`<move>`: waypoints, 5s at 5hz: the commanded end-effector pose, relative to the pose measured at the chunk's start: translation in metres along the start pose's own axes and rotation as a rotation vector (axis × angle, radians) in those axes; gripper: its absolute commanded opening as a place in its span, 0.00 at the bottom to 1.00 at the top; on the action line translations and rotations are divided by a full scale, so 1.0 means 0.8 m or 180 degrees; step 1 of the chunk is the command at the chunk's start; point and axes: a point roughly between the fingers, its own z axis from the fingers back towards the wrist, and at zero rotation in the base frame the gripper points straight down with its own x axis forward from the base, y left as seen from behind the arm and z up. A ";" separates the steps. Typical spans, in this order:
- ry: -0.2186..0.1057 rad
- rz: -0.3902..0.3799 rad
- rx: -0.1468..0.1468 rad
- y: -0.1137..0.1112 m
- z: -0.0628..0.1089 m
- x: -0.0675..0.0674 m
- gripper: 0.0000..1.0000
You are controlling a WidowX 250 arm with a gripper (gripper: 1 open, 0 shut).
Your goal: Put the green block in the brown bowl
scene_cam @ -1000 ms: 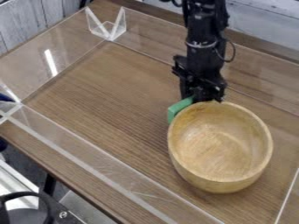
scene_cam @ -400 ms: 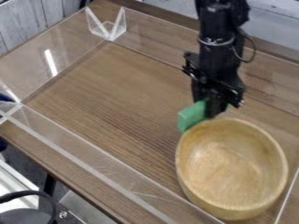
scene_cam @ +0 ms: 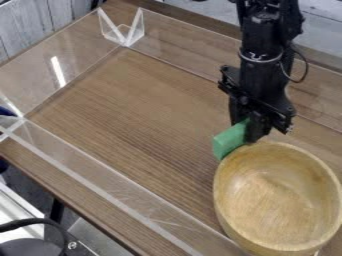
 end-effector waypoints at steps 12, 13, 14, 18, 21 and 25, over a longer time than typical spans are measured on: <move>0.0148 0.0093 -0.0339 -0.123 -0.028 -0.050 0.00; 0.0166 0.0098 -0.0334 -0.120 -0.033 -0.050 0.00; 0.0184 0.0086 -0.0327 -0.118 -0.037 -0.048 0.00; 0.0250 0.0044 -0.0291 -0.110 -0.052 -0.043 0.00; 0.0313 0.0125 -0.0315 -0.100 -0.072 -0.035 0.00; 0.0366 0.0229 -0.0343 -0.091 -0.078 -0.030 0.00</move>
